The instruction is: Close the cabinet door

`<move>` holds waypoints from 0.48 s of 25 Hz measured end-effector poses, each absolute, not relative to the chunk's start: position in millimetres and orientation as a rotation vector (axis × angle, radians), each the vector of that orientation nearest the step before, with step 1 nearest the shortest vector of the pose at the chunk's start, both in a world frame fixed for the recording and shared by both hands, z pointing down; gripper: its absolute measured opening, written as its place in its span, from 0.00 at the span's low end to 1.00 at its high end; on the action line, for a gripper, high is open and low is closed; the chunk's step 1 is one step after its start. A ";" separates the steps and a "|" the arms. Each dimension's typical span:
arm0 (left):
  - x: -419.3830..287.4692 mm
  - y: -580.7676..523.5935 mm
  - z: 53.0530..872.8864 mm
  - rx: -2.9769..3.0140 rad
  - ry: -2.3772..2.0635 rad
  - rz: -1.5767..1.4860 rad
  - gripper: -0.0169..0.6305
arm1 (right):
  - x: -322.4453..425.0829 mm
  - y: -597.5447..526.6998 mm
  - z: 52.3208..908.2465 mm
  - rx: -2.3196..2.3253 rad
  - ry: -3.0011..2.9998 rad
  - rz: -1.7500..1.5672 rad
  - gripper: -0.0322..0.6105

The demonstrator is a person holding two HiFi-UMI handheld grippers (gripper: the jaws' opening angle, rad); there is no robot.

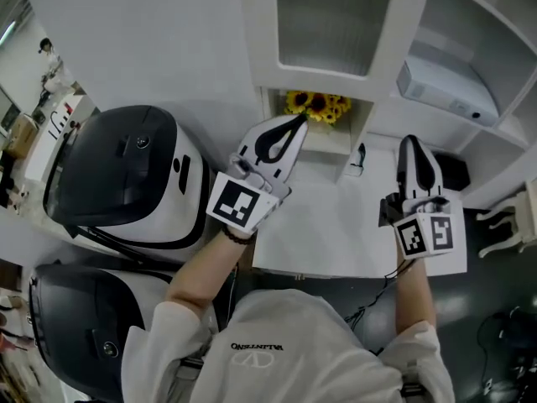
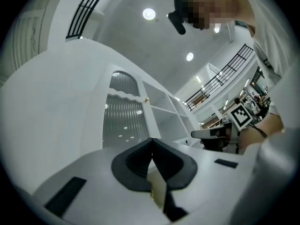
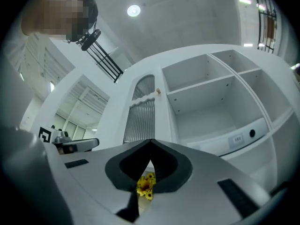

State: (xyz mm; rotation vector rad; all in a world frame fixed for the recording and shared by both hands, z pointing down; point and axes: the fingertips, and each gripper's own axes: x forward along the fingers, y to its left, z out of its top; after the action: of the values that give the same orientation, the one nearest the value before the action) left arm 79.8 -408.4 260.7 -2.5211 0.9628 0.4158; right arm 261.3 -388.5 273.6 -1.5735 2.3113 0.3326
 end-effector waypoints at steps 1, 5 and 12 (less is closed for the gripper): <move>72.2 -403.8 271.8 -2.535 0.985 0.405 0.03 | 263.4 -386.4 280.6 -1.582 2.308 0.313 0.06; 40.4 -386.2 307.7 -2.559 1.108 0.378 0.03 | 267.0 -376.1 310.2 -1.631 2.325 0.273 0.06; -4.0 -369.7 373.3 -2.554 1.322 0.260 0.03 | 264.4 -359.1 351.8 -1.683 2.354 0.202 0.06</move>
State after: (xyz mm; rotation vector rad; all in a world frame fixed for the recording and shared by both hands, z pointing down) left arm -4.0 -369.7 373.3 -2.5536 1.3225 0.2596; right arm 264.4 -359.1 351.8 -1.6834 2.3541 0.2025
